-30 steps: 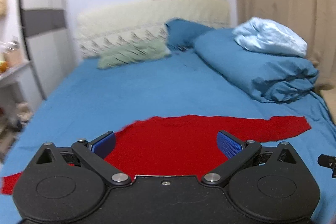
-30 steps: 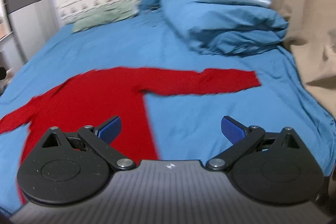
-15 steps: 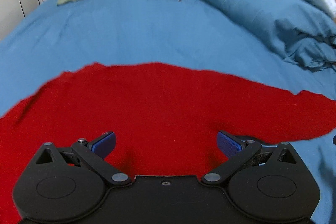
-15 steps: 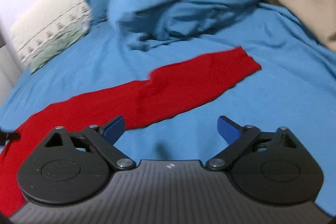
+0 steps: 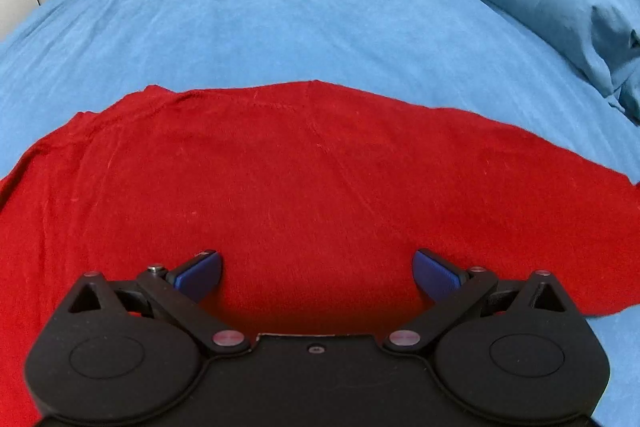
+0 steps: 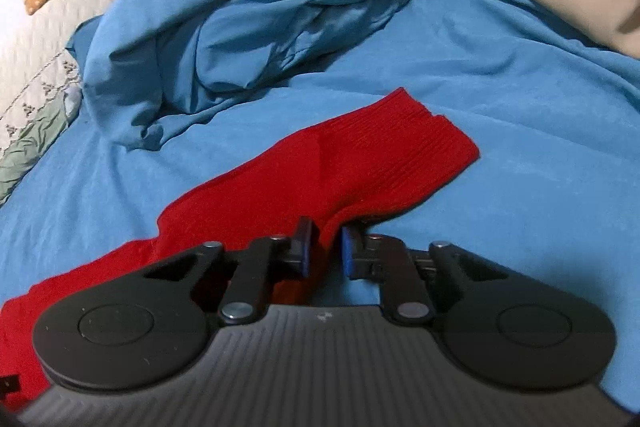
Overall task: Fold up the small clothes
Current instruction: 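Move the right tool to the sweater's sleeve cuff and grasp it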
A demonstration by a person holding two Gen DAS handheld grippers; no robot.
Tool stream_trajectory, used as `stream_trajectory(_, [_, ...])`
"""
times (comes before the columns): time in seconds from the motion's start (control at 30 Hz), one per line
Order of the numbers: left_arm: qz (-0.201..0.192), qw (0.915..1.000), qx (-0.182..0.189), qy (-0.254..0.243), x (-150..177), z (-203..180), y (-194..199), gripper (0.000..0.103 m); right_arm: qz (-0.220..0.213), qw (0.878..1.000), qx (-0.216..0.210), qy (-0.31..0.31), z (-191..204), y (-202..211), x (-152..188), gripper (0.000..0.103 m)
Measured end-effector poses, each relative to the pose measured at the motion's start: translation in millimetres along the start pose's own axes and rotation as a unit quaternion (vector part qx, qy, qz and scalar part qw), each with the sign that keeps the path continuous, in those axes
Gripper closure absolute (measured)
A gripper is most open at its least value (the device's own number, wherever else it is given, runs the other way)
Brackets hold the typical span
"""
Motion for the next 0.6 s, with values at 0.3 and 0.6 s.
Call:
stream_trajectory(0.3, [-0.073,0.9970,-0.026,0.001,-4,53,70,0.000,-0.032,0.989,-0.128,0.066,88,58,-32,0.081])
stream_trajectory(0.6, [-0.108,0.9915,-0.063,0.036,30,158,136,0.000,0.024,0.909,-0.378,0.174,299,142,84,0.081])
Point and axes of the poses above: each gripper's, at about its wrist camera, not at the fingertips, and y roughly against the way its jaws point, z to its left, x to its underside, the point moved 2 cm from there along -y, roughly the way its jaws point, and after that the axes turned 4 degrees about x, right-handed, at the moved point
